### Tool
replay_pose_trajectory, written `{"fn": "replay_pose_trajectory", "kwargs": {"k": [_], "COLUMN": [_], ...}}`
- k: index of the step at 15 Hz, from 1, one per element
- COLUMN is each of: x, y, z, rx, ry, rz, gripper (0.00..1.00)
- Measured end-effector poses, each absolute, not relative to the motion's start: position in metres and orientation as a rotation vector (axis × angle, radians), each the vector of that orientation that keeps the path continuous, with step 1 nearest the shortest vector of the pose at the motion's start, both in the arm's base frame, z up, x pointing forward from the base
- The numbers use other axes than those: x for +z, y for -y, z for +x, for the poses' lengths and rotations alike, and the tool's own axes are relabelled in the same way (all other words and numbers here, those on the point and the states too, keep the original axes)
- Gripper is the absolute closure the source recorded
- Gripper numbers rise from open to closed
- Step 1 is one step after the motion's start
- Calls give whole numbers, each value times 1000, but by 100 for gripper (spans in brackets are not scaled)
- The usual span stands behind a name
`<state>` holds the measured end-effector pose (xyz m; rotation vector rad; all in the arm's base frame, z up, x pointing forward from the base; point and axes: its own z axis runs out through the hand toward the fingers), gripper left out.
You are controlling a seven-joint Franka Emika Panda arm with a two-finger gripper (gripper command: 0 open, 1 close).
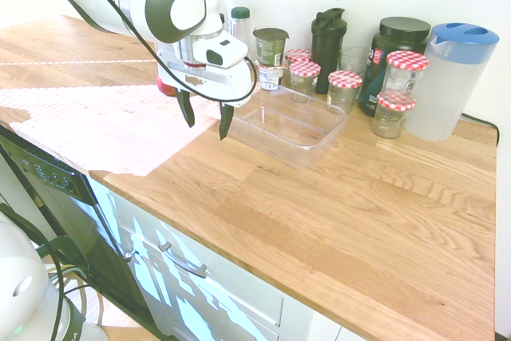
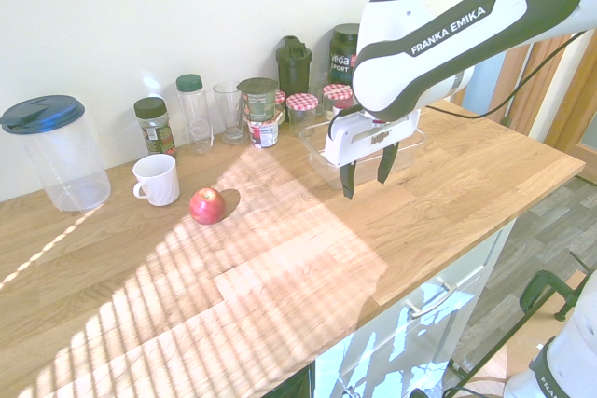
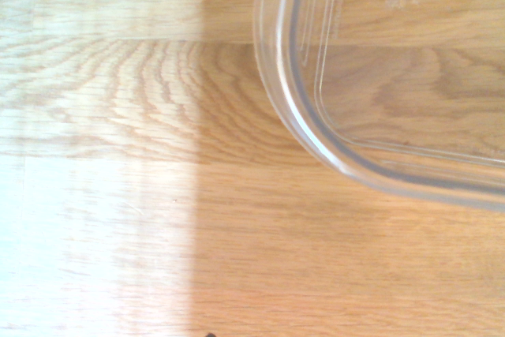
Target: Put the apple into the container
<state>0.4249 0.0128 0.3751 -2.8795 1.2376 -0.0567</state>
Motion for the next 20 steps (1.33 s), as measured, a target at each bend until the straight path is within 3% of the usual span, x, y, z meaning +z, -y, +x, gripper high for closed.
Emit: {"fn": "replay_pose_trajectory", "kwargs": {"k": [4,9,17,18,20], "x": [387,455,376,370,364], "y": [-36,-181,-281,-286,-291], "z": [431,456,561,568,576], "rx": [-109,-288,-342,-336,-327], "ry": [-1237,-898,-701,-699,-703], "rz": [-2837,-2846,-2965,-2970,-2983], "gripper": [0,0,0,100,100]}}
